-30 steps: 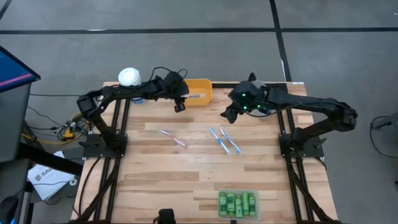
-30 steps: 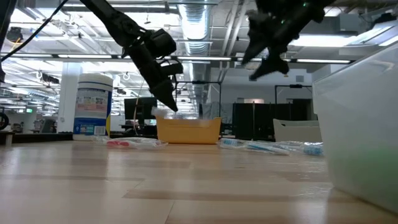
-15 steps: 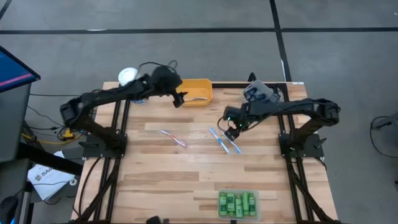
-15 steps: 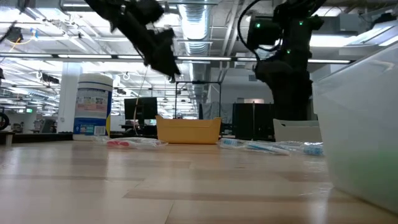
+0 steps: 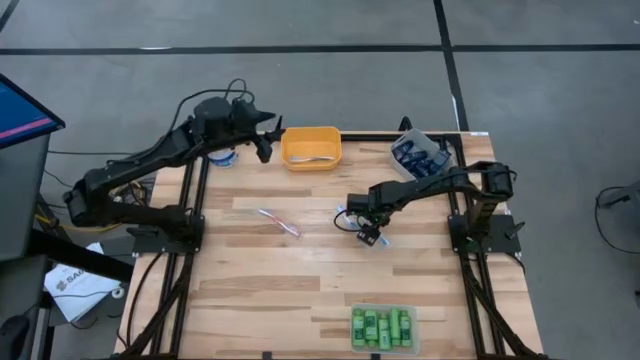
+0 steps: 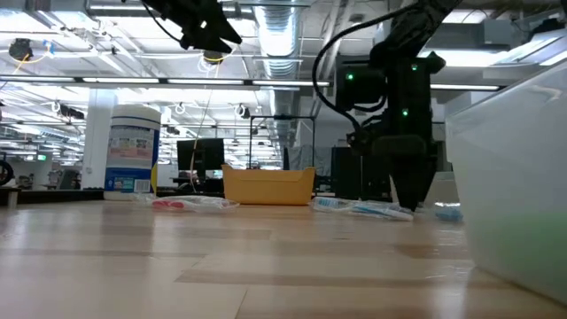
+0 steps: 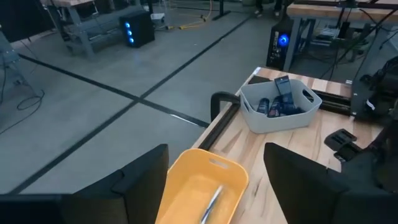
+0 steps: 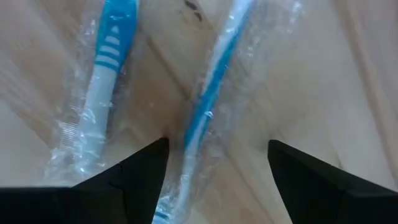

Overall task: Pick & Place Travel size toiletries
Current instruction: Put the right blue toothbrush into the yellow bin

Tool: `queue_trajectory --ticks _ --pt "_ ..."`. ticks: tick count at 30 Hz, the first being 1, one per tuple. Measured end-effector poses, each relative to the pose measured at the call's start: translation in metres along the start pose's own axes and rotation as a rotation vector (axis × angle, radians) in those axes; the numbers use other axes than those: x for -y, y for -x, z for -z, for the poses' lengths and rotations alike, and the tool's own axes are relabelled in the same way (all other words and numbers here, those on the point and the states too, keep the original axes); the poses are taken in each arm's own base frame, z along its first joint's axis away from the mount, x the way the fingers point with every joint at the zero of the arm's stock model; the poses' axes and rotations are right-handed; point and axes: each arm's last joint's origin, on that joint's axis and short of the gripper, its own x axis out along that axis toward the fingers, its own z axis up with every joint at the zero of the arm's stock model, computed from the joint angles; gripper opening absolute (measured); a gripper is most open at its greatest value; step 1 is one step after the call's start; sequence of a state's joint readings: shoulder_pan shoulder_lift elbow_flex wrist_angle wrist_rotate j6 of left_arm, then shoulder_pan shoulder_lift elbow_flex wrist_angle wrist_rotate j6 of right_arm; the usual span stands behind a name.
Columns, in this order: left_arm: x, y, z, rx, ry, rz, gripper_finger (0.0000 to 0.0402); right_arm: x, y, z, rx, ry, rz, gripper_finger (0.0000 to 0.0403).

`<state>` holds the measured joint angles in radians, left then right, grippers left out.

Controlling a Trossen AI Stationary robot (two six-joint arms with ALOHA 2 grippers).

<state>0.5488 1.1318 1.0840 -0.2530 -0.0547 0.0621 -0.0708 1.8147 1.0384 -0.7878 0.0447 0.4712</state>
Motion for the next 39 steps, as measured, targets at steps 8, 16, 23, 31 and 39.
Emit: queue_trajectory --ticks 8,16,23,31,39 --pt "0.000 0.002 0.000 0.002 0.046 0.000 0.0250 0.004 -0.003 -0.003 -0.018 0.042 -0.024 0.0138" --pt "0.000 0.004 0.000 -0.004 0.056 0.002 0.0246 0.007 -0.002 -0.004 -0.015 0.064 -0.033 0.0016" --pt "0.000 0.010 -0.002 0.007 0.097 0.001 0.0246 0.027 0.046 -0.020 0.131 0.105 0.016 0.0010" --pt "-0.001 0.022 -0.001 -0.013 0.107 0.002 0.0246 0.065 0.125 -0.074 0.407 0.164 0.075 0.0016" --pt "-0.002 0.037 -0.003 0.005 0.123 0.000 0.0246 0.080 0.147 -0.156 0.563 0.401 0.170 0.0015"
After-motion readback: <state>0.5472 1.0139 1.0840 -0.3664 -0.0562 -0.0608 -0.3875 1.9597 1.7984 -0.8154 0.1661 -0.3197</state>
